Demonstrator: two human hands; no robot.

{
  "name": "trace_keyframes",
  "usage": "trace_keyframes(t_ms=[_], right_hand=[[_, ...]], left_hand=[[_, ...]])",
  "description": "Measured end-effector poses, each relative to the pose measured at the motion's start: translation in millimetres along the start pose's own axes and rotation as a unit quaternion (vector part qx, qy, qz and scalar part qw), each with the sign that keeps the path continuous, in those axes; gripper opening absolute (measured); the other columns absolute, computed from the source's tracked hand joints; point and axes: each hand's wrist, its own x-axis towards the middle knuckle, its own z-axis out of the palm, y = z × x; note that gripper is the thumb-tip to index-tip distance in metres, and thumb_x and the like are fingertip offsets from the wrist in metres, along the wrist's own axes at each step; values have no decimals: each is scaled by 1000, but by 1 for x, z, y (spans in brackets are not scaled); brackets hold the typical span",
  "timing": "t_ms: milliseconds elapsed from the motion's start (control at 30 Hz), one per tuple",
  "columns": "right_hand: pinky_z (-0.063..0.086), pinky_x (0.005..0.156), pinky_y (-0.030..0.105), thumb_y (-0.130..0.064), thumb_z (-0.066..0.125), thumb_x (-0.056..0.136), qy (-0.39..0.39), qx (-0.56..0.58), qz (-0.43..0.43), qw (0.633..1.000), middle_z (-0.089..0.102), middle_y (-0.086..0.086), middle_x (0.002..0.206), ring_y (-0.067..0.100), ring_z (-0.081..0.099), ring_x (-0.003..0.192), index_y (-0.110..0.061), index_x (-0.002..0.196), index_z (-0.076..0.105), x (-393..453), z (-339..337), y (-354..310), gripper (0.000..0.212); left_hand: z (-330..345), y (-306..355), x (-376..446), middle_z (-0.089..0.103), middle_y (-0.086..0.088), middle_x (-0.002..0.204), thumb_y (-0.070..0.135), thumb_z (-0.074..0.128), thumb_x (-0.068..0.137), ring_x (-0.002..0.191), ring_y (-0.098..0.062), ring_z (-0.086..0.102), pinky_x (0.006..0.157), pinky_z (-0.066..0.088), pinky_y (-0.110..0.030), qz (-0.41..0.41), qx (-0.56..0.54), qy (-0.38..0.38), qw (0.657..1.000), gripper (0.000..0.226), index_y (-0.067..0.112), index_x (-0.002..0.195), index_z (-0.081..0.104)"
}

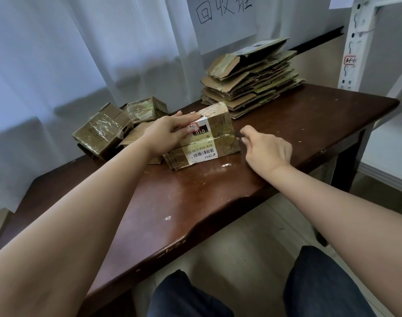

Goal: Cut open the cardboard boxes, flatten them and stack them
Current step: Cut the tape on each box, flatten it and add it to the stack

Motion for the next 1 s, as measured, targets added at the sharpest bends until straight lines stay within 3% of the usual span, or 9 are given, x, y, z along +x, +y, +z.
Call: trace_keyframes(t_ms=[133, 267, 333, 467, 567, 667, 733, 833, 1000], right_hand=[[24, 55, 27, -18, 39, 98, -31, -91, -14, 995, 68, -2, 94, 27, 63, 89, -34, 121, 50, -5, 5, 2, 31], [28, 60, 30, -23, 33, 102, -13, -69, 8, 998, 68, 3, 97, 31, 63, 90, -27, 122, 47, -10, -1, 4, 25], [31, 62, 32, -26, 31, 103, 9, -48, 27, 998, 67, 6, 94, 33, 62, 87, -23, 120, 47, -12, -4, 5, 23], [34, 63, 34, -31, 33, 102, 30, -1, 56, 998, 67, 7, 90, 35, 63, 83, -18, 113, 47, -12, -2, 5, 22], [35, 63, 33, -27, 40, 98, 43, 43, 62, 996, 64, 6, 89, 32, 59, 78, -16, 114, 44, -13, -3, 7, 19], [34, 63, 31, -20, 45, 97, 65, 72, 46, 994, 63, 4, 90, 27, 55, 73, -16, 115, 45, -18, -3, 11, 19], [33, 63, 29, -18, 47, 97, 84, 85, 11, 993, 63, 4, 93, 29, 61, 79, -16, 115, 48, -22, -3, 15, 18], [33, 64, 29, -19, 51, 95, 98, 97, -41, 990, 66, 3, 92, 31, 63, 83, -18, 114, 55, -27, -7, 23, 19], [37, 59, 31, -25, 54, 94, 94, 112, -88, 985, 66, 2, 74, 35, 64, 73, -21, 109, 57, -39, -13, 17, 16]], left_hand=[[0, 4, -3, 39, 13, 149, 31, 52, 98, 146, -13, 17, 120, 14, -36, -6, 4, -3, 1000, 44, 34, 141, 45], [-10, 11, -3, 28, 5, 156, 23, 58, 96, 144, -10, 20, 118, 15, -28, -12, -20, -42, 999, 52, 30, 144, 41], [-16, 12, -2, 22, 1, 158, 27, 63, 89, 144, -10, 20, 117, 18, -30, -38, -12, -25, 999, 63, 31, 147, 36], [-20, 13, -5, 51, -6, 140, 48, 55, 75, 127, -22, 47, 110, 36, -39, -75, 51, -43, 995, 72, 29, 143, 40], [-16, 19, -6, 56, -9, 132, 52, 65, 81, 120, -26, 53, 103, 42, -39, -68, 86, -13, 994, 73, 26, 144, 37], [-9, 33, -4, 62, -6, 118, 64, 62, 79, 107, -26, 58, 89, 48, -38, -79, 141, 36, 986, 66, 30, 133, 47], [-4, 46, -4, 63, -1, 108, 70, 56, 79, 99, -23, 58, 81, 48, -35, -91, 164, 46, 981, 61, 30, 125, 56], [-5, 64, -4, 64, 3, 104, 62, 59, 84, 96, -17, 59, 78, 45, -29, -88, 95, 19, 991, 51, 26, 120, 65], [-1, 75, -6, 66, 2, 112, 62, 55, 86, 104, -16, 59, 81, 42, -25, -84, 83, -6, 993, 61, 21, 131, 59]])
